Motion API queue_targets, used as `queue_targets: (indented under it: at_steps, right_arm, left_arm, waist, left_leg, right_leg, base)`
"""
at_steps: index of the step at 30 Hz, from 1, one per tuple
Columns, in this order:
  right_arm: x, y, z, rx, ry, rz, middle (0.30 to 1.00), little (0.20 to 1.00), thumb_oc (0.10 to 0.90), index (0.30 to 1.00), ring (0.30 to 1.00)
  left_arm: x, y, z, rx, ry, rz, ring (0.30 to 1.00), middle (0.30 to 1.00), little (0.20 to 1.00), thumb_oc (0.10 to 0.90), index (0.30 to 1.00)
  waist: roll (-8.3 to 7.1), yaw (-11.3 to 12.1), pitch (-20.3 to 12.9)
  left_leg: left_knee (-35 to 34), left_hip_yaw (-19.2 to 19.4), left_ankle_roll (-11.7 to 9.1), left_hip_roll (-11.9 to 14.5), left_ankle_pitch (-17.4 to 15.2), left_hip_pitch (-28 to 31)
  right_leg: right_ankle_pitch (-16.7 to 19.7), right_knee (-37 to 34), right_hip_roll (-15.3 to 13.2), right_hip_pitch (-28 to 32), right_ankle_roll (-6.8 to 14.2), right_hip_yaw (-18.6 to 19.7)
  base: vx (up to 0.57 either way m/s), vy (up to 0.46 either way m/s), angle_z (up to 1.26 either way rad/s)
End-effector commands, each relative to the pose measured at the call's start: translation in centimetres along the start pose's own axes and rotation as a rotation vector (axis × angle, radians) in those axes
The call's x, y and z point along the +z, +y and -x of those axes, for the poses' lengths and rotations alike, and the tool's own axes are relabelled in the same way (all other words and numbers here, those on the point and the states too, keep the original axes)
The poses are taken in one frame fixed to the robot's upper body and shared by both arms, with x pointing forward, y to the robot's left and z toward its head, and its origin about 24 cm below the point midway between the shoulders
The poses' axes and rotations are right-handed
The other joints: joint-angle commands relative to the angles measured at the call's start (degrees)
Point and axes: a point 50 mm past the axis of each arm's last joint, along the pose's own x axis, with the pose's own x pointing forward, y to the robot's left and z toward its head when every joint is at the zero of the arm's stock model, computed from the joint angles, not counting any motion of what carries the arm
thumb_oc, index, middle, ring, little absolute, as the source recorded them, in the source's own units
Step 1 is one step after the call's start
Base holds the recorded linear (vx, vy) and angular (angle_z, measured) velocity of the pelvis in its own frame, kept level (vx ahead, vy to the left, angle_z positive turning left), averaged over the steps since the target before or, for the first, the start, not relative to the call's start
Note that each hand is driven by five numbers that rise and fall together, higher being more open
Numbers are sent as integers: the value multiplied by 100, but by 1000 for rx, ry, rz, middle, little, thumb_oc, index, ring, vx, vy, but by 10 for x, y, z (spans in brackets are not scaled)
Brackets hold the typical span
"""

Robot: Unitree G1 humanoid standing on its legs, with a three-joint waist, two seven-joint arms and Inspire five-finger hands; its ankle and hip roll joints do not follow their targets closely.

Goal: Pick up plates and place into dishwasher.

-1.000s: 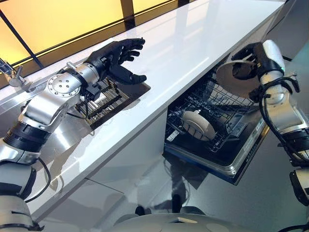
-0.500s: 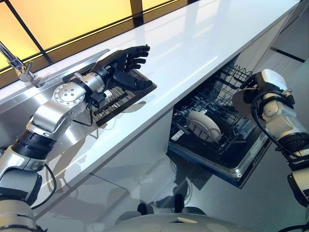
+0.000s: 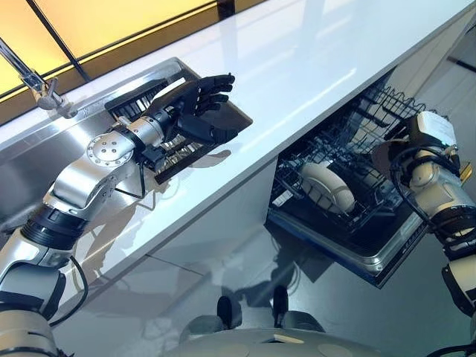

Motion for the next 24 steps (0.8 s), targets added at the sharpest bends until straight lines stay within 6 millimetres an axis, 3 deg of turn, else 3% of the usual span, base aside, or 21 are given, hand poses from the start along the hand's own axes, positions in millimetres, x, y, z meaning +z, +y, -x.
queue_targets:
  at_steps: [1,9,13,24]
  right_arm:
    - [43,-81,-17,-308,-157,-48,300,200,100,300,300]
    - [66,-87,-18,-342,-217,-153,300,200,100,300,300]
    - [72,-79,-19,-302,-212,-184,300,200,100,300,300]
    - [54,-3,-17,-34,-48,-308,300,200,100,300,300]
  left_arm:
    - [59,10,0,5,-275,-90,900,900,900,800,900]
    - [70,1,-11,-50,-299,-111,900,900,900,800,900]
    - [70,-3,-14,-63,-316,-89,900,900,900,800,900]
    - [75,-11,-22,-78,-341,-74,900,900,900,800,900]
  waist:
    - [-206,110,-228]
    - [-151,122,-41]
    - [-161,150,-29]
    - [-77,248,74]
  left_leg:
    - [8,-145,-16,-170,64,-285]
    - [8,-185,-27,-200,94,-390]
    - [8,-196,-30,-204,89,-397]
    - [8,-227,-26,-202,93,-423]
  right_leg:
    - [-23,24,-181,259,367,-103]
    - [1,24,-212,172,358,-118]
    - [0,24,-225,164,358,-130]
    - [-4,24,-257,151,326,-154]
  base:
    - [-42,-10,8]
    - [-43,-2,5]
    - [7,-2,1]
    - [-11,-14,2]
